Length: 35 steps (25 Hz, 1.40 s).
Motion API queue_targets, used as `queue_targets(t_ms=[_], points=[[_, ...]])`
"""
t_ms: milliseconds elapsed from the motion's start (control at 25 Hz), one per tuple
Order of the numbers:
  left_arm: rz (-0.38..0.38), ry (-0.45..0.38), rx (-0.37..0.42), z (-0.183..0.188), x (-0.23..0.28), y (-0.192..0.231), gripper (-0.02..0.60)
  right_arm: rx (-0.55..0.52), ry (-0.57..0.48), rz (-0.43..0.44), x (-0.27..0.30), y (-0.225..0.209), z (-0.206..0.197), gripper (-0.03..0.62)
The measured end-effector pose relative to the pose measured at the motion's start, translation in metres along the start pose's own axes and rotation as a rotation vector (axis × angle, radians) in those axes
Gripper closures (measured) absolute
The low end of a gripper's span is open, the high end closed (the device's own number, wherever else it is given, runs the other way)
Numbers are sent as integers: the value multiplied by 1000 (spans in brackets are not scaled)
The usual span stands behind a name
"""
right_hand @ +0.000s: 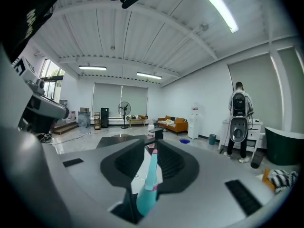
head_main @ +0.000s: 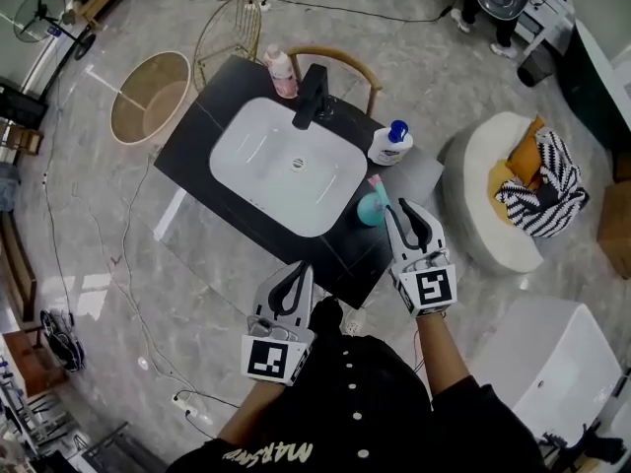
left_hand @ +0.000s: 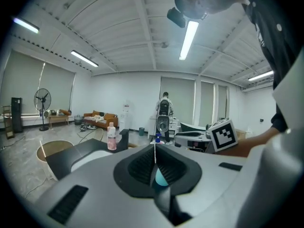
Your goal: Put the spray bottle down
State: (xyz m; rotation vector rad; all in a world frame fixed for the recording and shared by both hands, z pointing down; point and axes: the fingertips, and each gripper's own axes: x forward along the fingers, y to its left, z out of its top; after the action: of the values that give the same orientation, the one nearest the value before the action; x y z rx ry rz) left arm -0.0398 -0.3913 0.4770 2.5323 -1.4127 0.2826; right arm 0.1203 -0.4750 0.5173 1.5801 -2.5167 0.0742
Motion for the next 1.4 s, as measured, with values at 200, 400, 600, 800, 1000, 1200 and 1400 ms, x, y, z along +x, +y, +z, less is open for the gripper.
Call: queue_targets(t_ms=[200,400,600,800,1000,1200,1400], points=[[-6,-61,34,39,7,-3,566,-3,-83,17,-26,1,54,592],[-29,-142,68,68,12,-8,566,0,-114,9,-52,-1,92,599],[-47,-181,94,88,15,-11,566,6,-169,-47,-80,-12,123,599],[-72,-196,110,98,19,-16,566,-9,-223,-121,-108,-23,136,599],[-80,-214,125,107,19,-20,566,3,-225,-215,-135,-44,131,599],[-84,-221,129,108,18,-18,566,9,-210,-256,-148,-59,127,599],[-70,-216,121,106,16,-13,566,-3,-216,-244,-148,-56,132,599]])
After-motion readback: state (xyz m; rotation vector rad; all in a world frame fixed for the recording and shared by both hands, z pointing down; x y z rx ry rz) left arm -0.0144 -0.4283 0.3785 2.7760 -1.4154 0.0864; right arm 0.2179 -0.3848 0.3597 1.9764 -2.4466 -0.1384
